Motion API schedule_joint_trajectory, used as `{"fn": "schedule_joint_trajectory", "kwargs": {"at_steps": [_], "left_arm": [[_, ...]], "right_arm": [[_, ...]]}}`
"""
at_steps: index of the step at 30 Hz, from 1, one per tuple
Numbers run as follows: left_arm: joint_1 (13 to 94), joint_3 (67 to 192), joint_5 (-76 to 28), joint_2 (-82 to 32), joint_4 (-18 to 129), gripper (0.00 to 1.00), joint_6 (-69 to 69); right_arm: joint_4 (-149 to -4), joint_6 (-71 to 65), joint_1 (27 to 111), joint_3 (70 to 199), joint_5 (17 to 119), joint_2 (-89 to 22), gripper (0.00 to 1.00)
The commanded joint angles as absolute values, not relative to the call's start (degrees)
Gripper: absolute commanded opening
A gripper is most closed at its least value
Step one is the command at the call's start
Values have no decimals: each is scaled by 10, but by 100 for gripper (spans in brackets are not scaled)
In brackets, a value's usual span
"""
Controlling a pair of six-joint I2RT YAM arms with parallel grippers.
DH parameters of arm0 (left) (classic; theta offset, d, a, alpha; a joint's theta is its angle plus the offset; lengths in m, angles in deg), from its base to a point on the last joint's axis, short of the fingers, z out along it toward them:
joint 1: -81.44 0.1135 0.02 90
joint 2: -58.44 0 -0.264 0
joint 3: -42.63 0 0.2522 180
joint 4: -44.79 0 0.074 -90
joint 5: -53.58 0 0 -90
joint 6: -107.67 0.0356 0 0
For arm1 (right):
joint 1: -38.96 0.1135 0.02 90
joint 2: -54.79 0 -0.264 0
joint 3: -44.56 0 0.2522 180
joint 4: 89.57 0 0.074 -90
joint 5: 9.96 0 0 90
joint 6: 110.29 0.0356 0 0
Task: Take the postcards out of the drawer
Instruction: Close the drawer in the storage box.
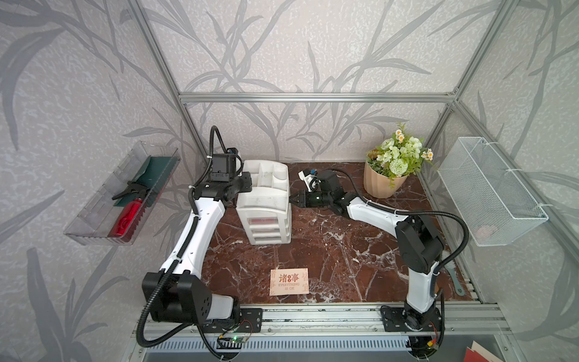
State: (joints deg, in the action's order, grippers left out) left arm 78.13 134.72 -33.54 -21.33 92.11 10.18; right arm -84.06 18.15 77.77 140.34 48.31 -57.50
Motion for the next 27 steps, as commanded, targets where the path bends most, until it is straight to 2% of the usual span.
{"fn": "schedule_joint_trajectory", "kwargs": {"at_steps": [1,16,27], "left_arm": [[768,1327,-297,-229,941,4,98],[769,1319,-321,-212,939,7,98],[769,1318,-322,-231,937,7,95]], "right_arm": [[-870,189,795,1403,474,-585,27],[-902,195,756,1317,470,-529,29],[-941,218,738,1281,453,-537,31]]}}
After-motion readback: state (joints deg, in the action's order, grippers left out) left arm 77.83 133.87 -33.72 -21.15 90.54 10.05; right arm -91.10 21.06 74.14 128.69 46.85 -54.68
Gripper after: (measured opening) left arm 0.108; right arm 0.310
